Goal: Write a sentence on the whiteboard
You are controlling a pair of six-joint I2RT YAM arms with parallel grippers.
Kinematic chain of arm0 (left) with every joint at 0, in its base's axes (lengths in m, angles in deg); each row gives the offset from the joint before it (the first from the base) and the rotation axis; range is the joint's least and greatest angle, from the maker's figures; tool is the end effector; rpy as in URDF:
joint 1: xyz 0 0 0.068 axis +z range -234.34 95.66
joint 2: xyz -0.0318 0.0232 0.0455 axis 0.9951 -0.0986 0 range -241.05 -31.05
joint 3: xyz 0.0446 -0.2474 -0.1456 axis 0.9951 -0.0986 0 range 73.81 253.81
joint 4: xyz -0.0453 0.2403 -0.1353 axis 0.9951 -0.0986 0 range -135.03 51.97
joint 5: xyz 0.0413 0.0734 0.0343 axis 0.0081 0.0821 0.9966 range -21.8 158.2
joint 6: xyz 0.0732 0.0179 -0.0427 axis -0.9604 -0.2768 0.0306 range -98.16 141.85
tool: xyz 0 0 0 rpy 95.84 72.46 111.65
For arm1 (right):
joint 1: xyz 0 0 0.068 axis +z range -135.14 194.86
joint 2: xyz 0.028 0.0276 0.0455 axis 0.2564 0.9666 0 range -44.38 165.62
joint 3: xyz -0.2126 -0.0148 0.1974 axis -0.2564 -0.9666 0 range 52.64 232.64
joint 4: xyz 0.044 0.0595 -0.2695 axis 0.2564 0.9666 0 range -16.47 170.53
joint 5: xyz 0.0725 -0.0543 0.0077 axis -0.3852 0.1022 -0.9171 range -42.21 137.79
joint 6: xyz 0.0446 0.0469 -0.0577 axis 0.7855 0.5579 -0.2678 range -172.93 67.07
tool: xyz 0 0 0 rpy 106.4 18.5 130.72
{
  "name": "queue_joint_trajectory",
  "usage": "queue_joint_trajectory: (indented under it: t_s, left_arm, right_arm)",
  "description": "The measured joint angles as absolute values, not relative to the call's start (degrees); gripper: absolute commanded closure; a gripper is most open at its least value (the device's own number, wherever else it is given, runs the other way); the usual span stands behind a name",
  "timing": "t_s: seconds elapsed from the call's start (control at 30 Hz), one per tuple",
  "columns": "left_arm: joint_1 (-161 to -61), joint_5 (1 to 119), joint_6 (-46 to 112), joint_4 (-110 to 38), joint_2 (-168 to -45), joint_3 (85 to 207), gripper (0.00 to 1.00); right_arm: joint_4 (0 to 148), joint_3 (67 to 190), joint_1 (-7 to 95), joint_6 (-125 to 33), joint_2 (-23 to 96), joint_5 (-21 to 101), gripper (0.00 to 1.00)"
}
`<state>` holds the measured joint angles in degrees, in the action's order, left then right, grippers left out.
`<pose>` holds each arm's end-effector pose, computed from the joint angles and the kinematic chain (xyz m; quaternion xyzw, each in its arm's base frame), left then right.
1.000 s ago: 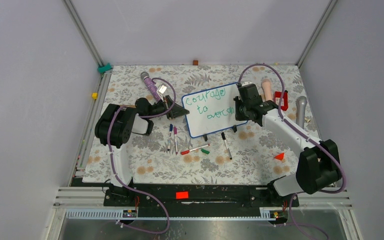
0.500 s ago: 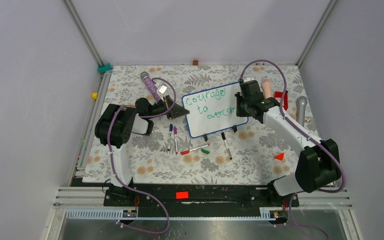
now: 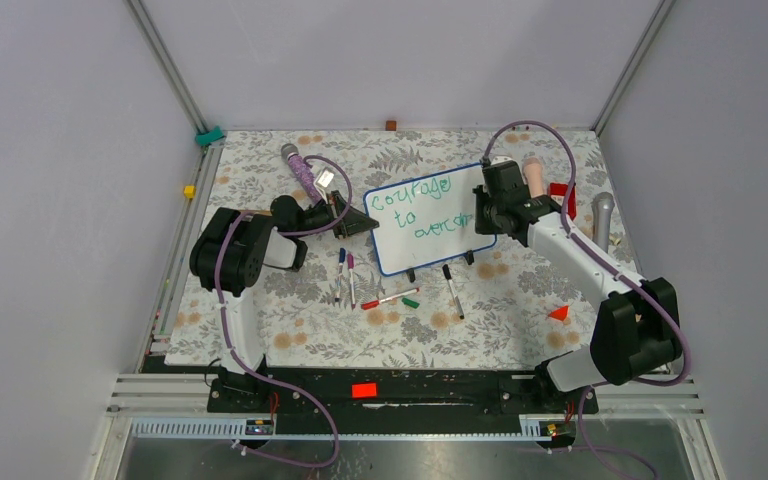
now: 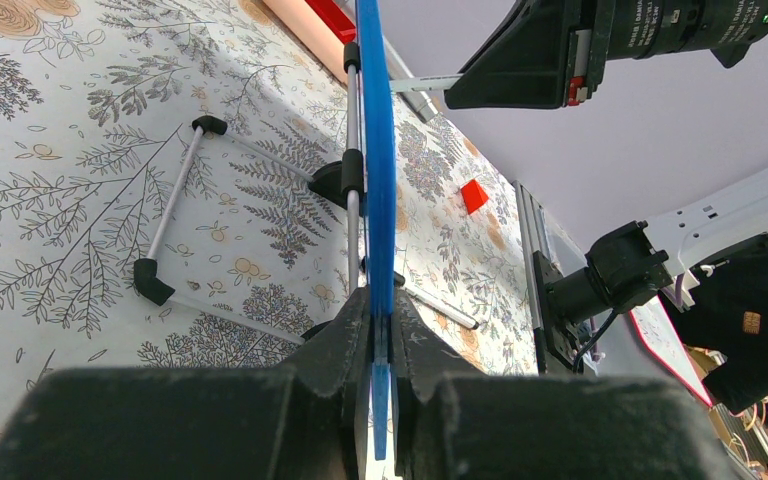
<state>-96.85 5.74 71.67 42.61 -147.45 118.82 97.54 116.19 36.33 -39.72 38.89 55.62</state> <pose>0.3705 -0.1517 0.1528 0.1970 0.6512 -0.6245 0.3836 0.3427 0.1235 0.2575 -0.0393 0.9170 0.0569 0.3929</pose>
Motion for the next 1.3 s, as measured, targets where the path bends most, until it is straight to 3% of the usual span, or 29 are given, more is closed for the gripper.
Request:
queue_joint_trajectory:
  t_s: [0.9, 1.3]
  left_arm:
    - [-97.03, 5.83, 71.71, 42.59, -147.49, 118.82, 1.00]
    - [-97.03, 5.76, 71.71, 42.59, -147.51, 118.85, 1.00]
  right_arm:
    - [98.28, 114.24, 35.68, -39.63, 33.77, 55.93, 1.00]
    - [98.32, 114.94, 34.54, -39.61, 37.34, 55.75, 1.00]
